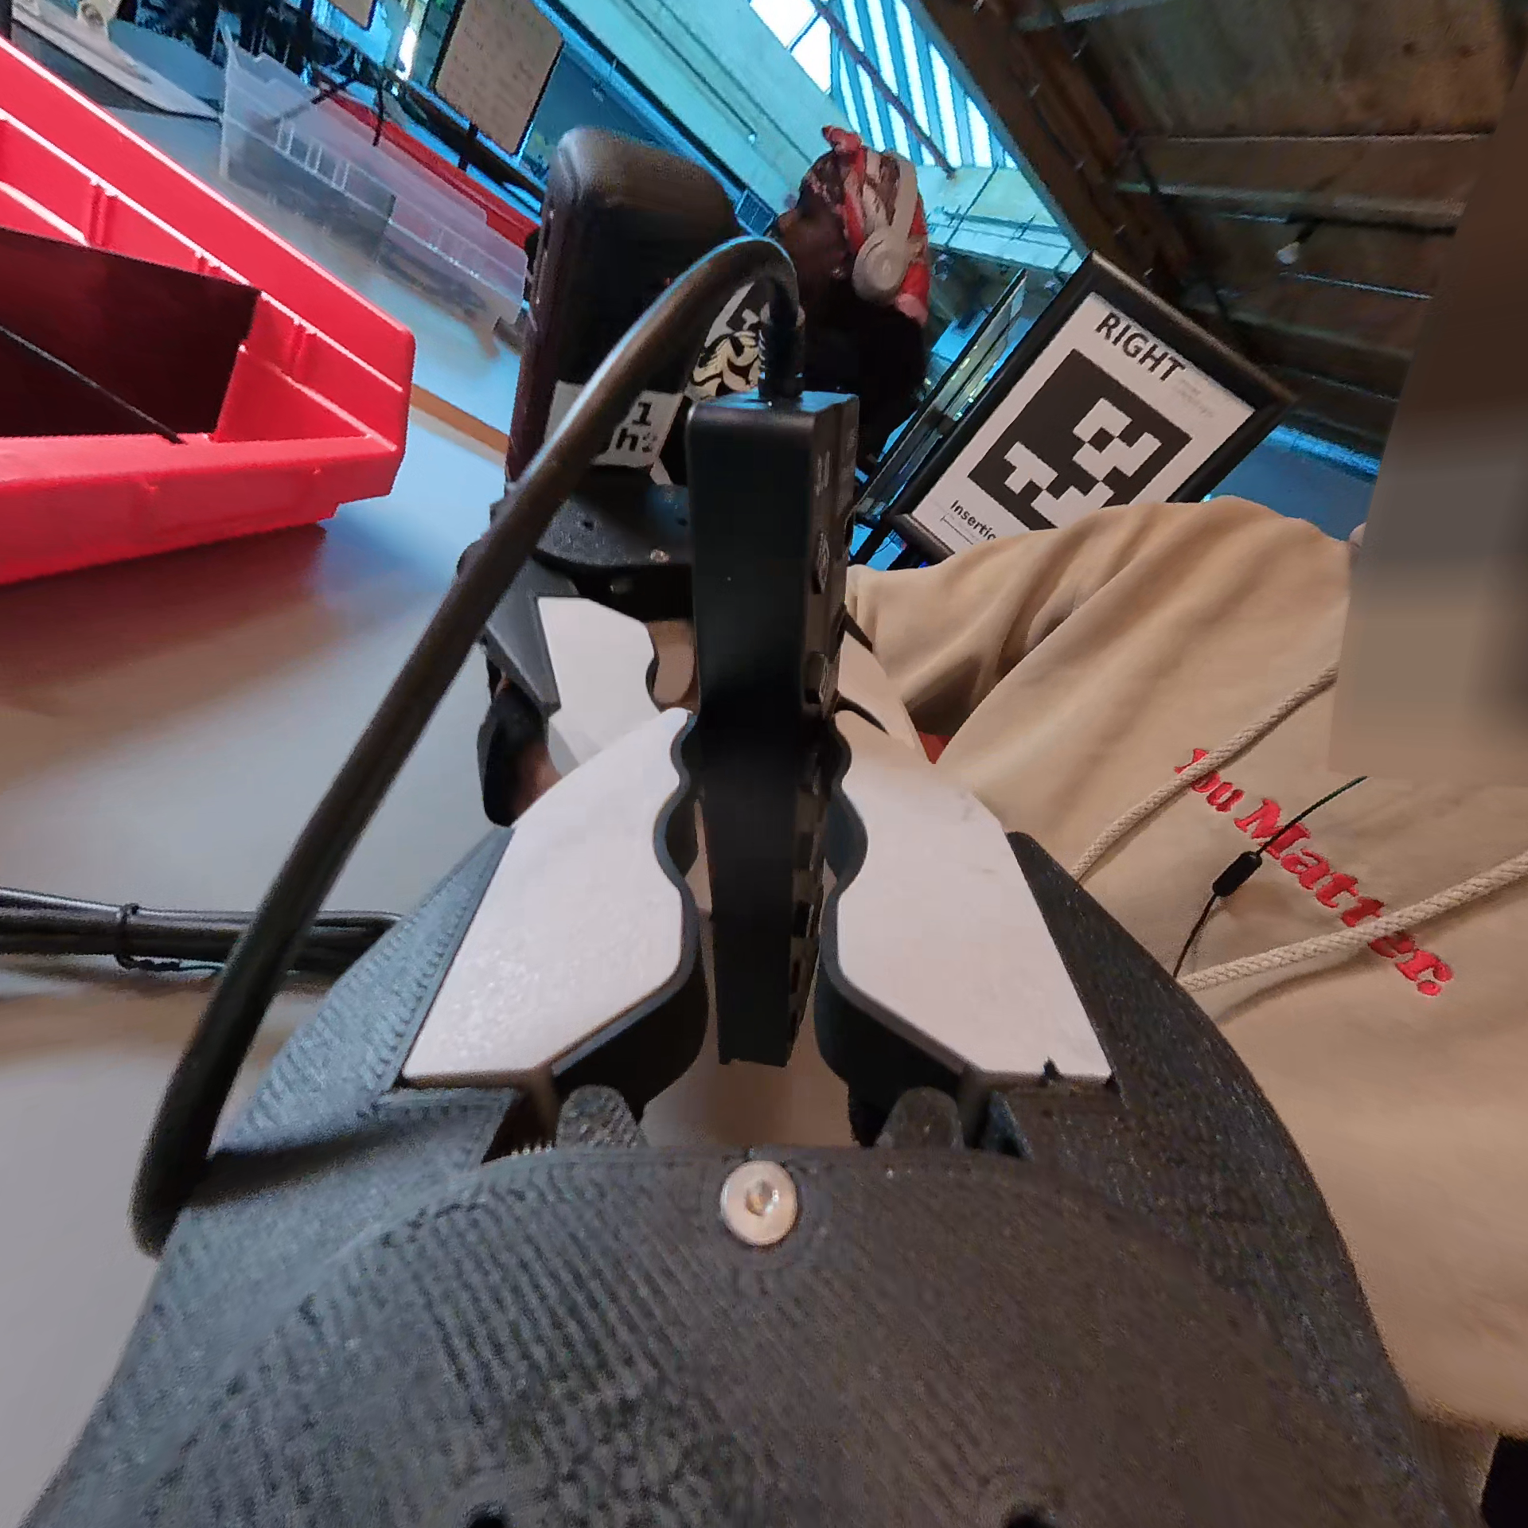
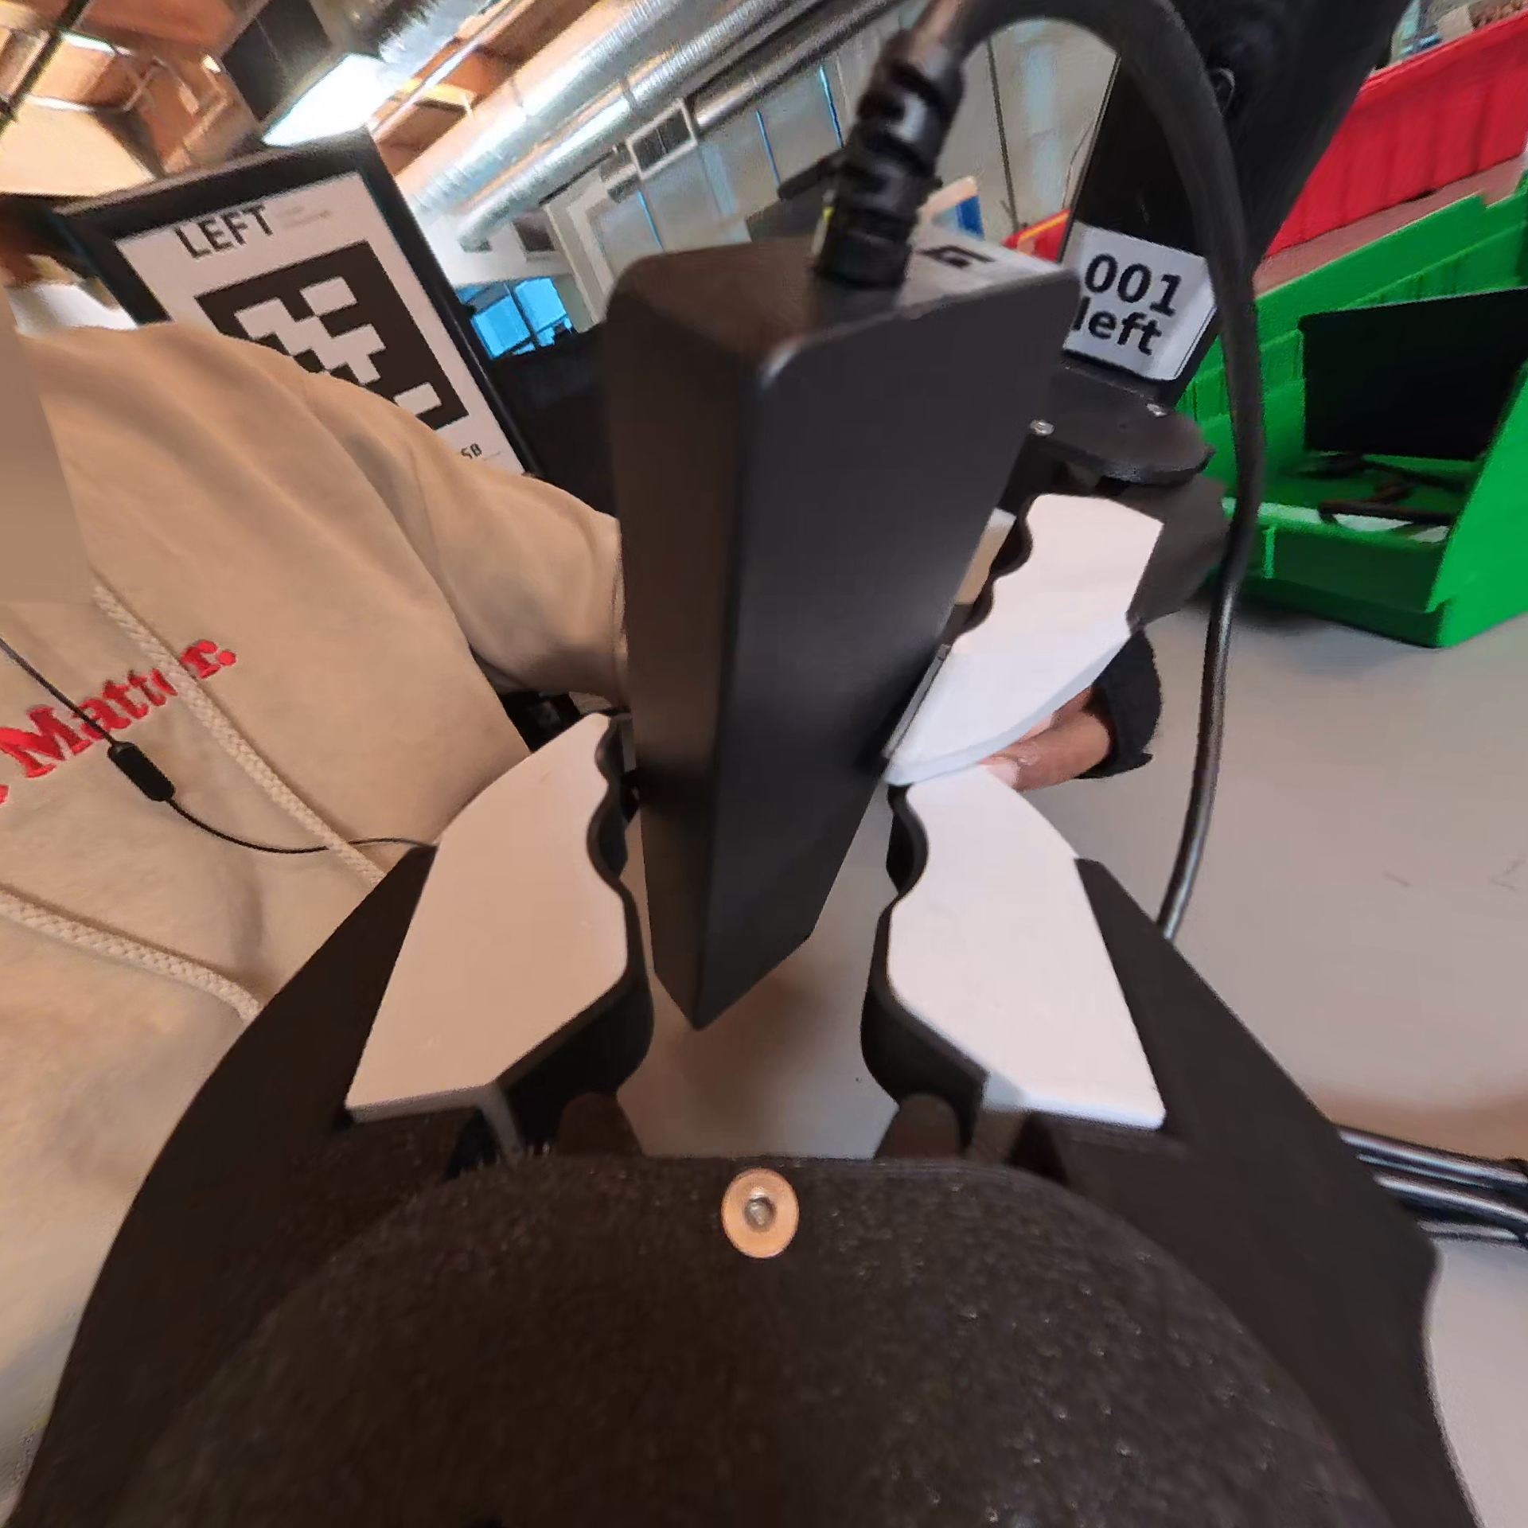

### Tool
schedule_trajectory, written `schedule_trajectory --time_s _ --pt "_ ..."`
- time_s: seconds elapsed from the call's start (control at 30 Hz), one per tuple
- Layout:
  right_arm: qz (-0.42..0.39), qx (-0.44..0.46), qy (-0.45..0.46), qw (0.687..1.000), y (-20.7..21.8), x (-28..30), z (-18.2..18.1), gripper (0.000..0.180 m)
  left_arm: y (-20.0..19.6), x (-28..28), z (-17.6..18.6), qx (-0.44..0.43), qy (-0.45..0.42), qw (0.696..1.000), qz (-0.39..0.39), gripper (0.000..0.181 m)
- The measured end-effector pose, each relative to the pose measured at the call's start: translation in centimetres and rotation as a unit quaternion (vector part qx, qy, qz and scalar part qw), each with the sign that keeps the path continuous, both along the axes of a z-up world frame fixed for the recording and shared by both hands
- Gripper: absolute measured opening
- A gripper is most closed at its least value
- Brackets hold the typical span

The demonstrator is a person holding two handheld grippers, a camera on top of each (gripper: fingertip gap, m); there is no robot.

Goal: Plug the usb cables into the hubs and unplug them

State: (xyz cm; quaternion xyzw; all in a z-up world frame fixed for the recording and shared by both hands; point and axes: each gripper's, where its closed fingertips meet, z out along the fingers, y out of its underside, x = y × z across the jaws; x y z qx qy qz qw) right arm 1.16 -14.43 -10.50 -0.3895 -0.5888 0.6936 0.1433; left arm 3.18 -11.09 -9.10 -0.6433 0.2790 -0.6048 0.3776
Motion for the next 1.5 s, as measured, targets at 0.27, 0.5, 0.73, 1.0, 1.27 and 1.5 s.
schedule_trajectory --time_s 0.27,0.5,0.73,1.0,1.27,1.5 --pt "-0.025 -0.029 0.026 0.999 1.0 0.0 1.4 0.055 0.6 -0.8 1.7 0.001 -0.044 0.999 0.027 0.037" --pt "-0.225 -0.026 0.093 0.970 7.8 -0.5 3.3 0.055 2.8 -2.3 -0.1 0.110 0.126 0.973 0.157 0.064" --pt "-0.307 0.001 0.113 0.945 9.3 -0.5 3.6 0.055 5.1 -0.4 -4.3 0.190 0.276 0.911 0.241 0.067" --pt "-0.232 0.087 0.132 0.960 6.5 -0.1 4.4 0.060 2.4 0.0 -3.4 0.179 0.235 0.947 0.126 0.055" --pt "-0.203 0.136 0.110 0.963 5.9 -0.2 4.4 0.072 0.9 0.0 -4.3 0.140 0.245 0.958 0.059 0.055" --pt "-0.171 0.145 0.079 0.971 4.8 -0.5 2.5 0.068 0.5 0.0 -4.6 0.129 0.248 0.959 0.044 0.055"
